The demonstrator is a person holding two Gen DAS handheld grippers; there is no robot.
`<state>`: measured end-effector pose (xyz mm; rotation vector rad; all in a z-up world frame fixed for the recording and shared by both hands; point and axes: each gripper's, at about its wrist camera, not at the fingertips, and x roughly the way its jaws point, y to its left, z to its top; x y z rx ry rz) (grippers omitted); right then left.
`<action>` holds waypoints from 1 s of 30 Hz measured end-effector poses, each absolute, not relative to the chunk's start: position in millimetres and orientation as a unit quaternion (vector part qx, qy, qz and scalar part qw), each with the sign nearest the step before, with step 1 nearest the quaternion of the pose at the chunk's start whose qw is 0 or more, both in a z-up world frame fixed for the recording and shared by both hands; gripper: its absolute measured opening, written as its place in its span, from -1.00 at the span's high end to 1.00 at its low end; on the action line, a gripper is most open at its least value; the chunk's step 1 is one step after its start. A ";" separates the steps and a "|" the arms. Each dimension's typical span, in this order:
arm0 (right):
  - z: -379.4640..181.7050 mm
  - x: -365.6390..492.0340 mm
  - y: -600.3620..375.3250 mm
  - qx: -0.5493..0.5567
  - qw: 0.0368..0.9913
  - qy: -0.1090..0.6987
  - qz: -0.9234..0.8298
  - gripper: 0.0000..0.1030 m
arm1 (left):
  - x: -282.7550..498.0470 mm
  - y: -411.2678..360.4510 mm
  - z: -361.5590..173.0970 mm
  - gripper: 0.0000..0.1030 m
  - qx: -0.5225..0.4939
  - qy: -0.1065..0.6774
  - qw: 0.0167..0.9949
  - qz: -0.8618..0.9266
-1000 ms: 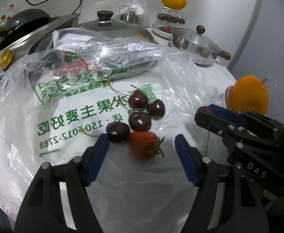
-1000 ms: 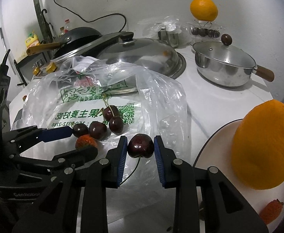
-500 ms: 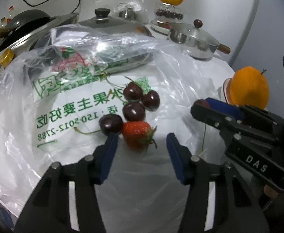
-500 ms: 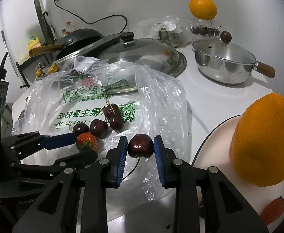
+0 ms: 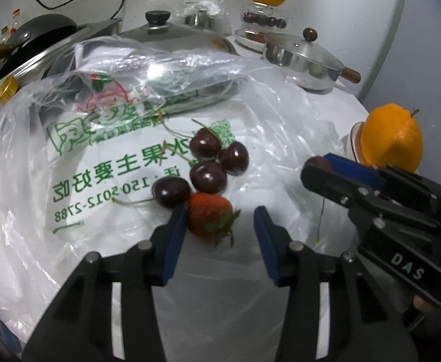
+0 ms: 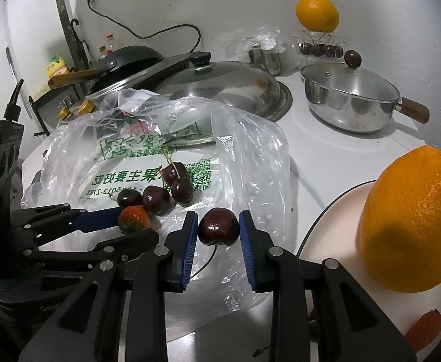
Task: Organize fruits
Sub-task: 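Lower the left gripper onto a strawberry in the bag and close it, then carry the strawberry and cherry over the white plate with both grippers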
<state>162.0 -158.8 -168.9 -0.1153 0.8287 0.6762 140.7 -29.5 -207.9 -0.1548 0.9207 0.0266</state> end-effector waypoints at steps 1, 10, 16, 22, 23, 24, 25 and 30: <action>-168.5 161.8 -158.9 -0.055 0.859 0.394 0.322 0.42 | 140.9 -29.2 -208.1 0.10 -0.076 0.442 0.894 0.012; -162.5 159.3 -158.0 -0.057 0.862 0.387 0.323 0.42 | 135.8 -25.9 -206.8 0.35 -0.069 0.430 0.900 0.010; -155.6 154.9 -158.3 -0.060 0.865 0.381 0.321 0.42 | 129.1 -27.9 -198.9 0.36 -0.068 0.419 0.905 0.001; -146.3 146.2 -158.5 -0.065 0.870 0.373 0.316 0.42 | 118.9 -27.9 -189.1 0.36 -0.071 0.407 0.910 -0.008; -144.6 144.5 -158.1 -0.065 0.871 0.371 0.315 0.42 | 117.4 -28.0 -187.4 0.36 -0.071 0.405 0.911 -0.009; -142.9 142.6 -158.0 -0.067 0.872 0.370 0.314 0.42 | 115.5 -27.7 -185.7 0.36 -0.072 0.403 0.912 -0.010; -141.0 140.6 -158.0 -0.068 0.873 0.368 0.313 0.42 | 114.0 -27.5 -184.5 0.36 -0.071 0.401 0.913 -0.011; -132.4 132.0 -160.9 -0.071 0.877 0.360 0.309 0.42 | 104.9 -26.7 -176.3 0.36 -0.073 0.389 0.918 -0.016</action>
